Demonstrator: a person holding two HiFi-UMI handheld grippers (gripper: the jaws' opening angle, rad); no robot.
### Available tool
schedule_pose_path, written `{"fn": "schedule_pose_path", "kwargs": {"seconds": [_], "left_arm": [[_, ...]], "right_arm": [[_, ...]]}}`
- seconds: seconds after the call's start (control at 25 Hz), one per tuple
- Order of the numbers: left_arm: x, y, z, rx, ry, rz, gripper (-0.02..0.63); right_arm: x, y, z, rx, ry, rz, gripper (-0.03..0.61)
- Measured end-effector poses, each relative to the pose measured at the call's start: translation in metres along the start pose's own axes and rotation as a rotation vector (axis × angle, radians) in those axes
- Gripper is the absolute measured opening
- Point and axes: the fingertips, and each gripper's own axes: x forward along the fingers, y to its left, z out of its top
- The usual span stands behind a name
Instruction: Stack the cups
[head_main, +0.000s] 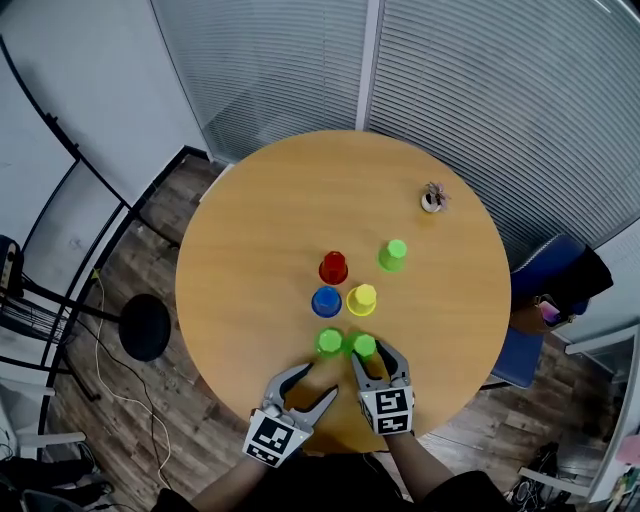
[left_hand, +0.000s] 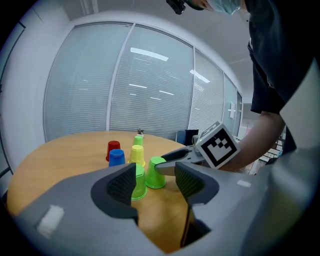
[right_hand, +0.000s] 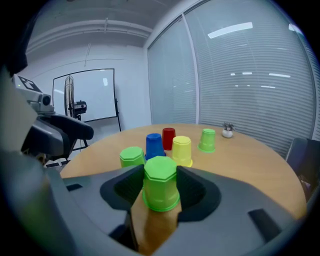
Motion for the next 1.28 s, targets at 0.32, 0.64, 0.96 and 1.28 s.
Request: {"fn": "schedule_pose_path", "kwargs": {"seconds": [0.32,0.64,0.96,1.28], "left_arm": [[-0.003,0.001,-0.002,-0.012,-0.002,0.001,0.233],[-0.001,-0.003,-0.001,-0.009,-0.002,-0.01,0.233],[-0.003,0.0,-0.003,-0.011,0.003,-0.009,0.233],[0.006,-0.002,0.003,-0.004,-0.011,-0.036,0.233]], "right_arm": [[-0.001,-0.003,-0.002,-0.001,0.007,-0.03,0.212],[0.0,0.004,-0.004,0.001,0.003,-0.01,0.212],[0.005,0.01,-0.004,0.034,0.001,0.031,0.218],[-0.013,0.002,0.022,0.044,-0.079,0.059,0.25]]}}
